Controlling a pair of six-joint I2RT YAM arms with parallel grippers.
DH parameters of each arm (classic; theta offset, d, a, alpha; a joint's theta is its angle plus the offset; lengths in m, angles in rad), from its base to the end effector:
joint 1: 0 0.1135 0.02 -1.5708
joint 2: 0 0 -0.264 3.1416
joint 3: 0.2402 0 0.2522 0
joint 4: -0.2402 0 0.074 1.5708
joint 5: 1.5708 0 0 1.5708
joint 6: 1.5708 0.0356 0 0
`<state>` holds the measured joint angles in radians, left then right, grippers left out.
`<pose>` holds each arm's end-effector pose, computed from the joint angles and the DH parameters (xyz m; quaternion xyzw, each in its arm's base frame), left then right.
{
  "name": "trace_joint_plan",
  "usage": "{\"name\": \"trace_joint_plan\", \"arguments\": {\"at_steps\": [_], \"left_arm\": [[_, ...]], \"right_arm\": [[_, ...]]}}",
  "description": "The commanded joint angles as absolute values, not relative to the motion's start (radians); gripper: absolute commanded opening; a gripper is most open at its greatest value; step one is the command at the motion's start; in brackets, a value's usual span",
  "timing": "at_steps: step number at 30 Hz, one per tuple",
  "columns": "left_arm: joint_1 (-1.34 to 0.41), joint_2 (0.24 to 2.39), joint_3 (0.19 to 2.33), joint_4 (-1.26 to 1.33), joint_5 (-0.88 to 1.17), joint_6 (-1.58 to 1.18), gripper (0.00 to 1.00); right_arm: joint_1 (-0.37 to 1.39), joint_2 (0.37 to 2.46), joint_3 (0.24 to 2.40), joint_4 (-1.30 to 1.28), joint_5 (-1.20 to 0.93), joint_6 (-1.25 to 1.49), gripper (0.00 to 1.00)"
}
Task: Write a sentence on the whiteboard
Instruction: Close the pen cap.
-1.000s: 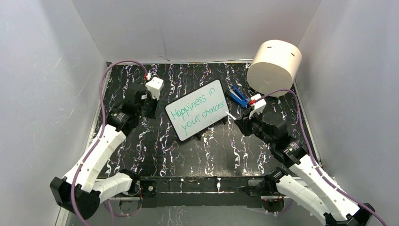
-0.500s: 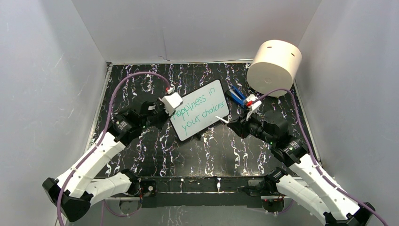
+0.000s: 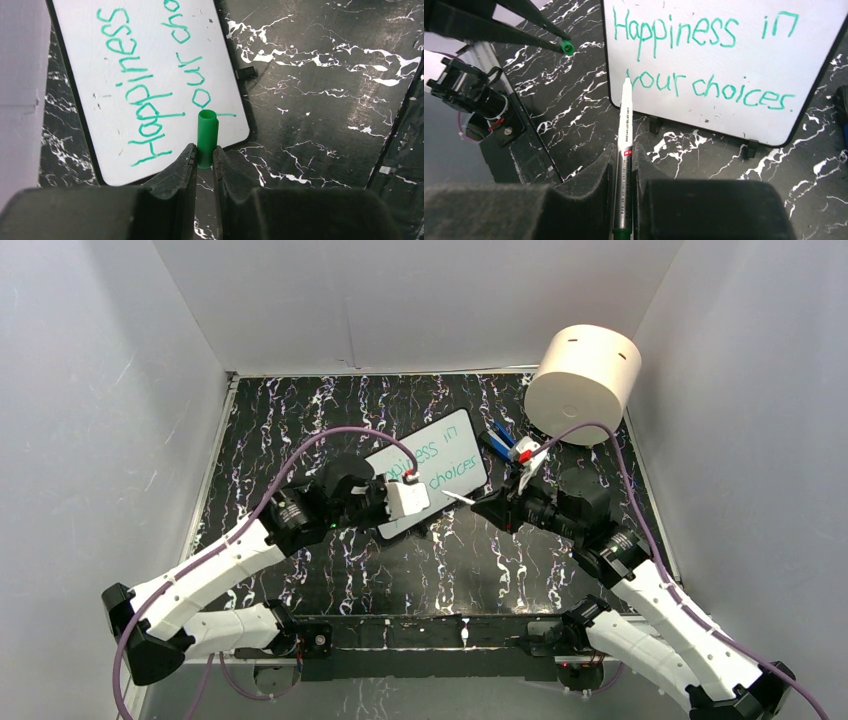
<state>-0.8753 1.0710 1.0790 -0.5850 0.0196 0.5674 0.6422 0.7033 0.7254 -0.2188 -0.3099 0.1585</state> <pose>0.1467 -0.1769 0.3474 0.5840 0.6570 -0.0816 0.4697 0.1281 0.1093 0.3285 -0.2780 0.7182 0.3541 0.5306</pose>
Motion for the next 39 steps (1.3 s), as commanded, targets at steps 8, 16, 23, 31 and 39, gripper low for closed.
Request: {"name": "trace_joint_plan", "arguments": {"at_steps": [8,16,23,31,39], "left_arm": [[-1.015,1.124,1.151,-0.568,-0.113,0.691,0.00],[-1.034,1.130,1.152,-0.551,-0.123,0.712,0.00],[-1.040,1.132,1.149,-0.548,-0.122,0.713,0.00],[-1.046,1.138,1.148,-0.546,-0.119,0.716,0.00],[-1.051,1.144,1.150,-0.544,-0.111,0.718,0.00]], "right_arm": [[0.640,0.755,0.792,-0.094,-0.492,0.208,0.00],[0.640,0.766,0.786,-0.076,-0.535,0.217,0.00],[0.640,0.787,0.781,-0.069,-0.565,0.223,0.00],[0.638,0.806,0.788,-0.065,-0.578,0.224,0.00],[0.640,0.815,0.788,-0.062,-0.575,0.227,0.00]]}}
